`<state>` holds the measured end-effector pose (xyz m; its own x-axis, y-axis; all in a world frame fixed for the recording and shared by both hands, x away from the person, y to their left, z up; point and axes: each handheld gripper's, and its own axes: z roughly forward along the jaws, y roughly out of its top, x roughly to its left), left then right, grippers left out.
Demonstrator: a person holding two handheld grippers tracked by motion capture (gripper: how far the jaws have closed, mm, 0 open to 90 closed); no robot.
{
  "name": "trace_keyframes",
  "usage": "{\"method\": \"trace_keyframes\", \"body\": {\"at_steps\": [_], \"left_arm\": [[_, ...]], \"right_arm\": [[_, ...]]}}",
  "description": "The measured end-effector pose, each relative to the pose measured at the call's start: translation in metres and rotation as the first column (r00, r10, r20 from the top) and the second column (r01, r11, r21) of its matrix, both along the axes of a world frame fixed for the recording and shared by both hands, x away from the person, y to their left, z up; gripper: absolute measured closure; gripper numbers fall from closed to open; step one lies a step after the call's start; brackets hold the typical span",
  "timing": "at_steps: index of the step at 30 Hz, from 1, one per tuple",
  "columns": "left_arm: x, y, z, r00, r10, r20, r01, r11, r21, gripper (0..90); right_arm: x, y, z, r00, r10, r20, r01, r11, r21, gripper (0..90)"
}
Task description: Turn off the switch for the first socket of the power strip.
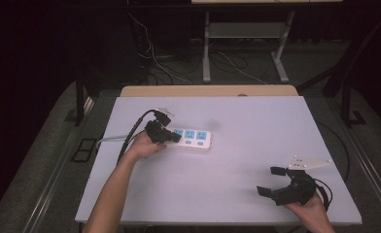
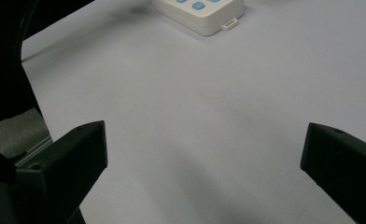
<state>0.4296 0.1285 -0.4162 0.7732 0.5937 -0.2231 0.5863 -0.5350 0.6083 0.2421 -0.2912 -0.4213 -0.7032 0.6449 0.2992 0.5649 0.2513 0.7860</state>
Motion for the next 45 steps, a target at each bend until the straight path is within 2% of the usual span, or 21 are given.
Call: {"method": "trace_keyframes", "body": {"at_steps": [3, 9, 18, 20, 22, 25, 27, 34, 39, 45], "left_arm": [[0.0, -0.002, 0.001, 1.0, -0.002, 0.005, 0.002, 0.9999, 0.016, 90.0], [0.0, -0.002, 0.001, 0.9999, 0.013, 0.003, -0.013, 0.9999, 0.008, 89.8], [-0.002, -0.006, 0.004, 0.9994, 0.006, 0.033, -0.008, 0.9989, 0.047, 89.7], [-0.003, -0.006, 0.008, 0.999, 0.021, 0.041, -0.022, 0.9992, 0.034, 89.7], [-0.004, -0.005, 0.01, 0.9988, 0.014, 0.047, -0.017, 0.9983, 0.057, 89.7], [-0.005, 0.001, 0.017, 0.997, 0.039, 0.068, -0.038, 0.9992, -0.008, 89.6], [-0.006, 0.004, 0.023, 0.9955, 0.045, 0.083, -0.045, 0.9989, -0.011, 89.6], [-0.011, 0.017, 0.033, 0.9924, 0.08, 0.093, -0.077, 0.9965, -0.032, 89.5], [-0.015, 0.024, 0.041, 0.9877, 0.109, 0.112, -0.105, 0.9936, -0.042, 89.1], [-0.027, 0.03, 0.05, 0.9834, 0.121, 0.135, -0.113, 0.9912, -0.069, 81.1]], "right_arm": [[0.001, 0.0, 0.0, 1.0, -0.003, -0.005, 0.003, 1.0, -0.001, 0.3], [0.002, 0.0, -0.001, 1.0, -0.004, -0.006, 0.004, 1.0, -0.002, 0.3], [0.001, -0.001, 0.0, 0.9999, -0.01, -0.005, 0.01, 1.0, 0.005, 0.3], [0.002, -0.001, 0.0, 0.9999, -0.011, -0.005, 0.011, 1.0, 0.007, 0.3], [0.002, -0.001, 0.0, 0.9999, -0.011, -0.004, 0.011, 1.0, 0.006, 0.3], [0.002, -0.002, 0.0, 0.9999, -0.011, -0.003, 0.011, 1.0, 0.008, 0.3], [0.002, -0.002, 0.0, 0.9999, -0.012, -0.004, 0.012, 1.0, 0.008, 0.3], [0.002, -0.002, 0.001, 0.9999, -0.016, -0.002, 0.016, 1.0, 0.009, 0.3], [0.001, -0.002, 0.001, 0.9998, -0.017, -0.002, 0.017, 1.0, 0.011, 0.3], [0.001, -0.003, 0.001, 0.9998, -0.018, 0.0, 0.018, 1.0, 0.016, 0.3]]}}
